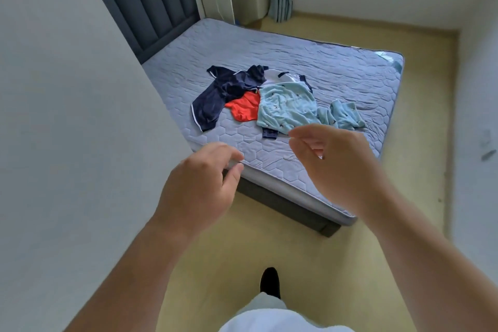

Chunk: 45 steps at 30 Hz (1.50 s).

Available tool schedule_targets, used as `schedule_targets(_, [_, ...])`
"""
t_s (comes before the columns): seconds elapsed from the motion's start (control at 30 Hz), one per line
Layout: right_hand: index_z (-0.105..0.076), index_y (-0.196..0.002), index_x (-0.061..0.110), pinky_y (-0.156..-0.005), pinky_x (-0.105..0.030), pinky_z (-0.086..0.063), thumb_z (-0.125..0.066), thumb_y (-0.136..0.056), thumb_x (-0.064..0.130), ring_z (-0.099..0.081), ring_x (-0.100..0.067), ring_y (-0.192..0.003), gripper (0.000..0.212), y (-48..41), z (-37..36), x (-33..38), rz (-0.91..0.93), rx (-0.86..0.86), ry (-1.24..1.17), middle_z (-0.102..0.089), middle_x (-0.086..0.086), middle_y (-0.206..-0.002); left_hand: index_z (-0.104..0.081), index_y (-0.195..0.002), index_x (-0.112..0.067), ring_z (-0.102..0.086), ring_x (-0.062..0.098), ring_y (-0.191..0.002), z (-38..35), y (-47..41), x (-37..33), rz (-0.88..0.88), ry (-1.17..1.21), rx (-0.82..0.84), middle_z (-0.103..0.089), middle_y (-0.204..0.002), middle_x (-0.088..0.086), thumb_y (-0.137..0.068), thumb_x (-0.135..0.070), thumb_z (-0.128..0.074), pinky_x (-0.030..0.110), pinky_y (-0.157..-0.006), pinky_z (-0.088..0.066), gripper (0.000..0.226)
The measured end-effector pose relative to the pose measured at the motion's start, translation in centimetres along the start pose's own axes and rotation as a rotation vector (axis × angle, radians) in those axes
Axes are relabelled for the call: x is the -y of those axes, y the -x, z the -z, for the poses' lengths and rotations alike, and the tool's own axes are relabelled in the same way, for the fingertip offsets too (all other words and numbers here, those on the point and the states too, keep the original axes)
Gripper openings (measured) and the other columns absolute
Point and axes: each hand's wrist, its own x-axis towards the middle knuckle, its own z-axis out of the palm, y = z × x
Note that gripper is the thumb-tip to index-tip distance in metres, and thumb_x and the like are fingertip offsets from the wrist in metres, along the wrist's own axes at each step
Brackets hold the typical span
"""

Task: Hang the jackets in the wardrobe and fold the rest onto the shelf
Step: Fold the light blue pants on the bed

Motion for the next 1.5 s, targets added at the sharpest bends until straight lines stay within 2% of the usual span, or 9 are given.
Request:
schedule_targets(0.27, [-0.076,-0.106,0.021,-0.086,-0.039,-0.058,-0.06,-0.099,0.025,-0.073,-0.015,-0.089,0.018,-13.8,1.2,-5.6,-0.094,-0.081,0.083,-0.078,0.005,-0.095,-0.069,-0.105,-0.023,-0.065,0.007,-0.083,-5.1,-18.4,3.4,-0.095,0.049,0.141,-0.067,-0.099,-0.011,-0.095,-0.024,-0.065,0.037,-0.073,-0.056,0.011])
schedule_targets(0.43, [-0.071,-0.094,0.008,-0.077,-0.046,-0.057,-0.054,-0.101,0.025,-0.07,-0.029,-0.081,0.025,-22.1,-0.2,-11.8,-0.154,-0.017,0.119,-0.074,-0.008,-0.085,-0.069,-0.104,-0.022,-0.065,0.01,-0.082,-10.2,-27.0,4.6,-0.075,0.007,0.203,-0.067,-0.099,-0.01,-0.096,-0.025,-0.064,0.038,-0.078,-0.054,0.01])
schedule_targets(0.73, [-0.069,-0.097,0.011,-0.078,-0.042,-0.053,-0.049,-0.101,0.03,-0.064,-0.028,-0.088,0.028,-33.3,-5.5,-18.9,-0.347,0.105,0.162,-0.072,-0.005,-0.088,-0.068,-0.111,-0.024,-0.063,0.015,-0.098,-16.6,-36.9,10.9,0.037,-0.061,0.488,-0.067,-0.108,-0.009,-0.098,-0.029,-0.059,0.038,-0.089,-0.051,0.016])
schedule_targets(0.97, [-0.068,-0.1,0.013,-0.074,-0.04,-0.054,-0.045,-0.103,0.029,-0.063,-0.026,-0.085,0.029,-40.0,-13.4,-20.1,-0.431,0.214,0.224,-0.07,-0.002,-0.087,-0.068,-0.112,-0.024,-0.06,0.009,-0.096,-21.9,-42.9,20.4,0.029,0.008,0.631,-0.067,-0.111,-0.01,-0.099,-0.028,-0.058,0.029,-0.088,-0.047,0.017])
schedule_targets(1.1, [-0.057,-0.081,0.016,-0.063,-0.039,-0.045,-0.042,-0.102,0.025,-0.057,-0.028,-0.078,0.027,-43.1,-19.2,-21.2,-0.547,0.213,0.266,-0.059,0.002,-0.071,-0.068,-0.117,-0.021,-0.062,0.015,-0.104,-26.4,-46.2,27.4,0.005,-0.011,0.813,-0.067,-0.116,-0.005,-0.1,-0.029,-0.055,0.032,-0.089,-0.048,0.023])
schedule_targets(1.17, [-0.062,-0.093,0.017,-0.069,-0.039,-0.046,-0.044,-0.102,0.023,-0.062,-0.028,-0.09,0.021,-44.5,-22.4,-21.9,-0.611,0.174,0.216,-0.065,0.002,-0.083,-0.067,-0.119,-0.02,-0.062,0.017,-0.107,-29.2,-47.7,30.7,-0.008,-0.022,0.905,-0.067,-0.12,-0.004,-0.1,-0.029,-0.055,0.032,-0.091,-0.049,0.025])
schedule_targets(1.27, [-0.059,-0.129,0.018,-0.091,-0.04,-0.049,-0.047,-0.102,0.021,-0.058,-0.024,-0.115,0.03,-46.6,-27.1,-24.1,-0.655,0.108,0.139,-0.066,-0.002,-0.124,-0.066,-0.123,-0.019,-0.062,0.018,-0.11,-34.3,-50.1,35.0,0.002,-0.021,1.015,-0.068,-0.123,-0.003,-0.099,-0.03,-0.056,0.03,-0.089,-0.046,0.028])
schedule_targets(1.37, [-0.052,-0.134,0.016,-0.097,-0.039,-0.043,-0.046,-0.103,0.019,-0.049,-0.02,-0.125,0.032,-48.0,-32.0,-27.8,-0.714,0.152,0.106,-0.056,-0.002,-0.136,-0.063,-0.125,-0.018,-0.061,0.017,-0.101,-40.8,-52.4,38.6,0.093,0.022,1.103,-0.068,-0.119,-0.002,-0.097,-0.029,-0.058,0.029,-0.081,-0.044,0.03])
schedule_targets(1.5, [-0.04,-0.145,0.014,-0.11,-0.045,-0.038,-0.039,-0.105,0.018,-0.035,-0.02,-0.143,0.041,-48.5,-38.0,-33.3,-0.86,0.279,0.11,-0.035,-0.003,-0.158,-0.059,-0.126,-0.012,-0.069,0.024,-0.082,-50.2,-54.3,42.1,0.537,0.268,1.164,-0.067,-0.109,0.007,-0.094,-0.013,-0.058,0.029,-0.065,-0.053,0.032])
